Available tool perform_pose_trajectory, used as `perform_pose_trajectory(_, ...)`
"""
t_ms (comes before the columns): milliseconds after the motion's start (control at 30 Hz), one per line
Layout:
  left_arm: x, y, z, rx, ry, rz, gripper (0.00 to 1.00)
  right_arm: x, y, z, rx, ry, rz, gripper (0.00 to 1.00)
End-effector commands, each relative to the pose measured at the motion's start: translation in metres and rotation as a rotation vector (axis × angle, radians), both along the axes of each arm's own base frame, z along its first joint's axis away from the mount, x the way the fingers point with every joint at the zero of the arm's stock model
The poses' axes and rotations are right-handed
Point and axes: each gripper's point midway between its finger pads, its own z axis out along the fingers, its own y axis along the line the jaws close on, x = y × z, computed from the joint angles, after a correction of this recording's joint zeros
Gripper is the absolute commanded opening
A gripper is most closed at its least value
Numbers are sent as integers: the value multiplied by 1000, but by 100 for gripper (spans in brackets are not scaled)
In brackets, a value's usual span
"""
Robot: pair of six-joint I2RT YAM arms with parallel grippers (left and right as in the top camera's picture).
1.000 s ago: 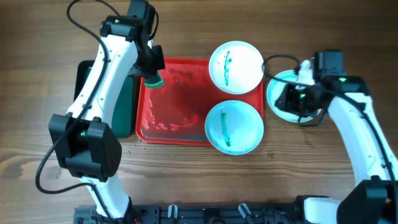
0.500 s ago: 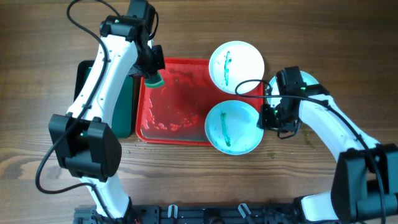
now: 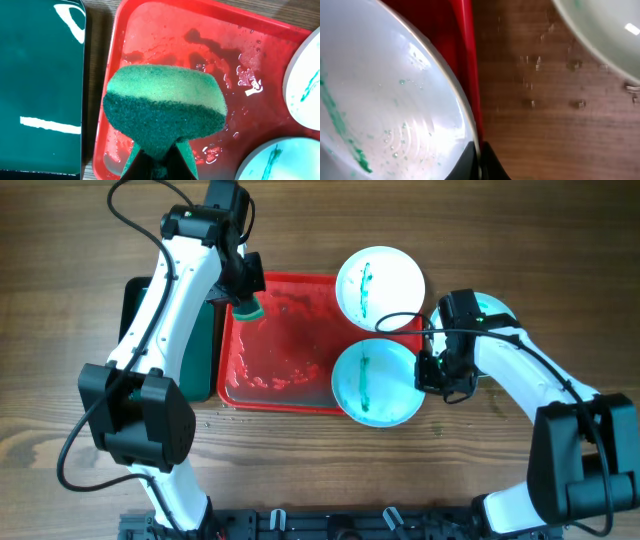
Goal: Clean dirty plates on tray and stack at the side
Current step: 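Grip the lower-right plate's rim with the right gripper and drag it left, then lower the sponge onto the plate with the left gripper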
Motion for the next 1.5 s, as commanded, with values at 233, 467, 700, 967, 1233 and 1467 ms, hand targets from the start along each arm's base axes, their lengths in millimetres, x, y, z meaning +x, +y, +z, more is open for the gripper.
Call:
perform_pose_trajectory(233,2,-5,14,-27,-37,8,4,74,86,89,86,-346,-80,4)
perform_pose_trajectory(467,2,-5,14,-27,-37,9,4,87,147,37,75,-312,-122,4)
perform_pose_trajectory(700,2,-5,15,-27,-38,9,4,101,185,-1,105,-199,-62,4)
perform_pose_trajectory(967,9,-7,-1,-30,-50,8,4,103,190,-7,133,-191,-50,27)
perform_pose_trajectory(1233,9,-8,-44,-25,-5,6,4,105,185,-16,177,-134,-75,6)
perform_pose_trajectory(1467,-3,-15,-72,-43,37,-56,4,101,188,-15,196,-121,-52,4)
